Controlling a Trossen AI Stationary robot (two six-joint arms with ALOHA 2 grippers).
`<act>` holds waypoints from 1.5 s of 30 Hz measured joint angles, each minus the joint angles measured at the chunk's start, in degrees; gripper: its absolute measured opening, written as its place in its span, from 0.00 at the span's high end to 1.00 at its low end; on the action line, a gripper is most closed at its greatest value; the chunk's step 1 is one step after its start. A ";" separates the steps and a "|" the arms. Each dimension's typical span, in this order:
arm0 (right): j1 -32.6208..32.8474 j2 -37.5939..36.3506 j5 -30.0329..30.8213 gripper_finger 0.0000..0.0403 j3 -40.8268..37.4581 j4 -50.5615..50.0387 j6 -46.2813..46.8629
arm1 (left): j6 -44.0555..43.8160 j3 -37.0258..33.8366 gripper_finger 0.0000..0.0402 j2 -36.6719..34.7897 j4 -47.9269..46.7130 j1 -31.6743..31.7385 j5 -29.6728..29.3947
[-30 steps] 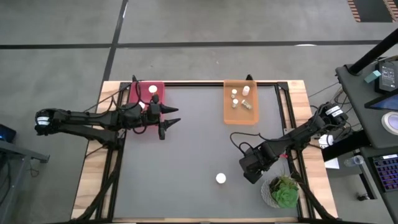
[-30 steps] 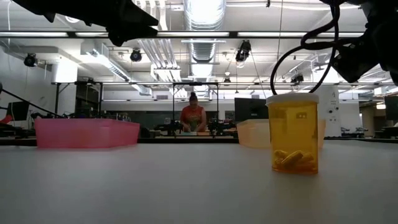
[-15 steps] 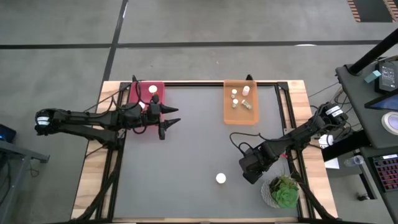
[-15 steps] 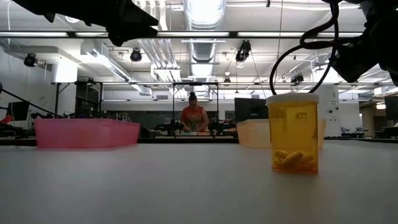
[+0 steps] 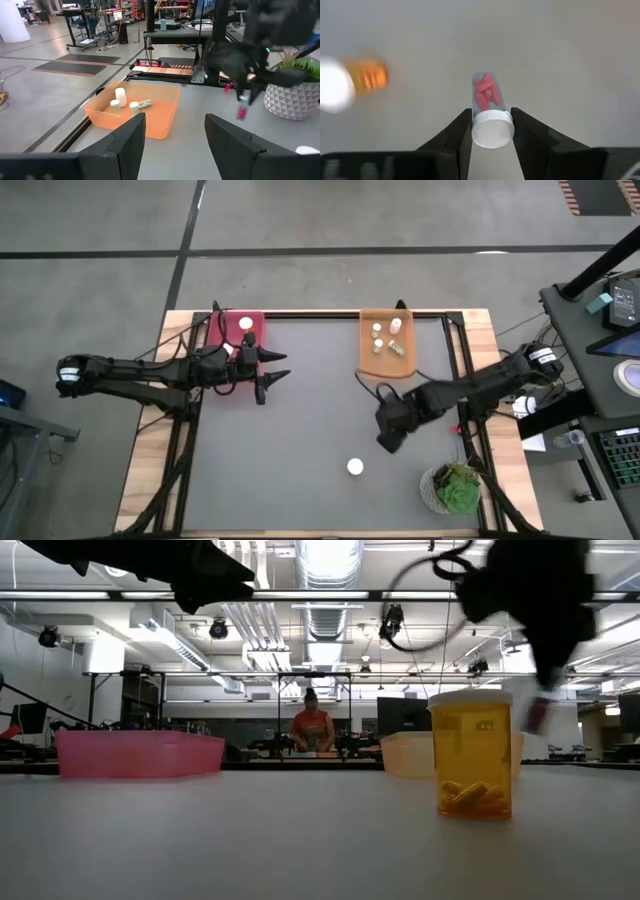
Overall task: Pick and place medicine bottles into bin by pill shape (circle, oval)
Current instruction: Put the blue capsule bottle into the pink bin
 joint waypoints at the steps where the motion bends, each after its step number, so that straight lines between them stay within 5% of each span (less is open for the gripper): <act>1: -1.43 0.10 2.07 0.72 1.20 -0.05 -2.56 | 0.61 -0.01 0.53 0.00 -0.03 0.00 0.00; 6: -8.52 1.70 8.39 0.72 7.00 3.37 -16.72 | 3.58 -0.96 0.53 0.00 -0.20 0.02 0.00; 14: -17.93 8.49 7.83 0.72 14.83 17.10 -36.89 | 4.06 -2.45 0.53 0.02 -1.75 0.02 -0.02; 25: -21.01 26.95 7.36 0.72 35.08 20.39 -56.99 | 4.07 -2.56 0.53 4.72 -3.57 0.04 0.00; 31: -21.03 29.79 4.90 0.72 41.15 21.10 -61.12 | 5.46 -2.54 0.53 10.06 -3.72 0.04 0.00; 45: -20.99 29.22 -0.66 0.72 41.71 21.90 -61.24 | 6.87 -2.40 0.53 13.46 0.42 0.17 -0.66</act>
